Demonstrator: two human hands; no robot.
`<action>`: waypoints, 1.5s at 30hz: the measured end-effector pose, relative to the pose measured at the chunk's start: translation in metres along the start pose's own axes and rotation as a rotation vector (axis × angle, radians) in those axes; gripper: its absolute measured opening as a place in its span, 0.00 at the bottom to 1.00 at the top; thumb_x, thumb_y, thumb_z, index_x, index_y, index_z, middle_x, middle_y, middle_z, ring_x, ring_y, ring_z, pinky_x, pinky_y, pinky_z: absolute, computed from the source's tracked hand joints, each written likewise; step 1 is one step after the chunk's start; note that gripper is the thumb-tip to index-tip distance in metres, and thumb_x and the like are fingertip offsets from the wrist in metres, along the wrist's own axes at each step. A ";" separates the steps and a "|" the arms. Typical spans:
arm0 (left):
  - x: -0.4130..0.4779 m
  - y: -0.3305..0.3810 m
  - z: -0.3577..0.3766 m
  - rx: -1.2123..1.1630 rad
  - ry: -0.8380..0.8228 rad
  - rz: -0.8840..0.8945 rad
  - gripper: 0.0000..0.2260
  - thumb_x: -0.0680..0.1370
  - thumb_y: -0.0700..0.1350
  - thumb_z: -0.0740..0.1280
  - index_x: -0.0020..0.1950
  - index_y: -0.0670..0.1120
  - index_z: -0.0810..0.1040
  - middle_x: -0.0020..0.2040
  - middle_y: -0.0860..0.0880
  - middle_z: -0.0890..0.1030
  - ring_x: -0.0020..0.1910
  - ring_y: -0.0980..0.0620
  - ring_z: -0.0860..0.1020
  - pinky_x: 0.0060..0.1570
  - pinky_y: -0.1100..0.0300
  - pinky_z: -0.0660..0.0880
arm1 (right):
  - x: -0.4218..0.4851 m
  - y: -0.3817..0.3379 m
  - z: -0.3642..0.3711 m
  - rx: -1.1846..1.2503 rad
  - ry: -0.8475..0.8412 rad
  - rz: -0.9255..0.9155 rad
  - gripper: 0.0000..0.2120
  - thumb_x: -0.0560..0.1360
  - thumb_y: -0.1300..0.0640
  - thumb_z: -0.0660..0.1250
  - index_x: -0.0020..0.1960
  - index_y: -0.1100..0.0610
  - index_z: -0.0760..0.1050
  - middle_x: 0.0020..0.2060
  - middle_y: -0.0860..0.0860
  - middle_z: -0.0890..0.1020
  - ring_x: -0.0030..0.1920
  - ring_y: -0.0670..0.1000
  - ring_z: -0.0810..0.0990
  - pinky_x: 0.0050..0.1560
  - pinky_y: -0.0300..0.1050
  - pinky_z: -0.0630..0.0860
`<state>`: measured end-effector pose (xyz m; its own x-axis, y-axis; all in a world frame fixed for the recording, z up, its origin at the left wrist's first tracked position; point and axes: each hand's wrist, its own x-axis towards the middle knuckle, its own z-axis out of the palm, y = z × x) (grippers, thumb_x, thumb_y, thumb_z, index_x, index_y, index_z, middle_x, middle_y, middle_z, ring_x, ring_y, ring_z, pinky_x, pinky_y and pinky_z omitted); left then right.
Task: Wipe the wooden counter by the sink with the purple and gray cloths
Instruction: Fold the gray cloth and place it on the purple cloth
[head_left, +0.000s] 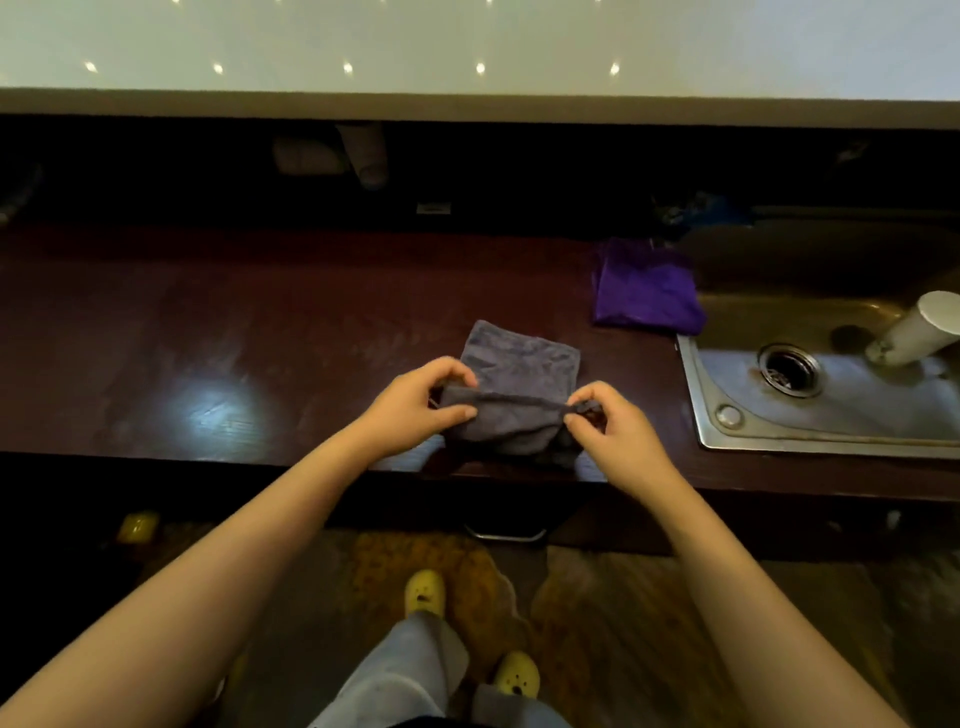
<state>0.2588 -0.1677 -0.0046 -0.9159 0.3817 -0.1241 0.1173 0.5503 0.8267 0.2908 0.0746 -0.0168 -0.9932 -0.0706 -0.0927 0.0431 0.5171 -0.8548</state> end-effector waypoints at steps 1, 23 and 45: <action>0.008 -0.002 0.000 -0.039 0.036 -0.011 0.13 0.72 0.42 0.71 0.49 0.58 0.73 0.49 0.57 0.78 0.50 0.54 0.78 0.48 0.56 0.76 | 0.009 -0.001 0.001 0.022 0.060 0.007 0.08 0.72 0.65 0.66 0.44 0.53 0.72 0.35 0.46 0.77 0.35 0.38 0.75 0.38 0.27 0.68; 0.167 -0.029 -0.005 0.572 -0.472 0.027 0.20 0.70 0.51 0.70 0.59 0.48 0.73 0.56 0.42 0.75 0.57 0.42 0.73 0.54 0.55 0.70 | 0.140 0.009 -0.002 -0.623 -0.354 0.239 0.17 0.69 0.52 0.71 0.57 0.54 0.76 0.53 0.57 0.76 0.57 0.58 0.73 0.55 0.48 0.70; 0.134 0.028 0.143 0.555 -0.124 0.349 0.18 0.70 0.42 0.56 0.57 0.44 0.76 0.49 0.43 0.76 0.50 0.40 0.74 0.46 0.48 0.72 | 0.056 0.080 -0.107 -0.899 -0.171 0.128 0.13 0.70 0.51 0.68 0.52 0.52 0.71 0.54 0.51 0.70 0.56 0.54 0.69 0.54 0.50 0.66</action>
<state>0.1939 0.0050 -0.0764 -0.7412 0.6713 0.0097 0.6096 0.6669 0.4286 0.2269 0.2036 -0.0360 -0.9540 -0.0552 -0.2948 -0.0197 0.9923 -0.1220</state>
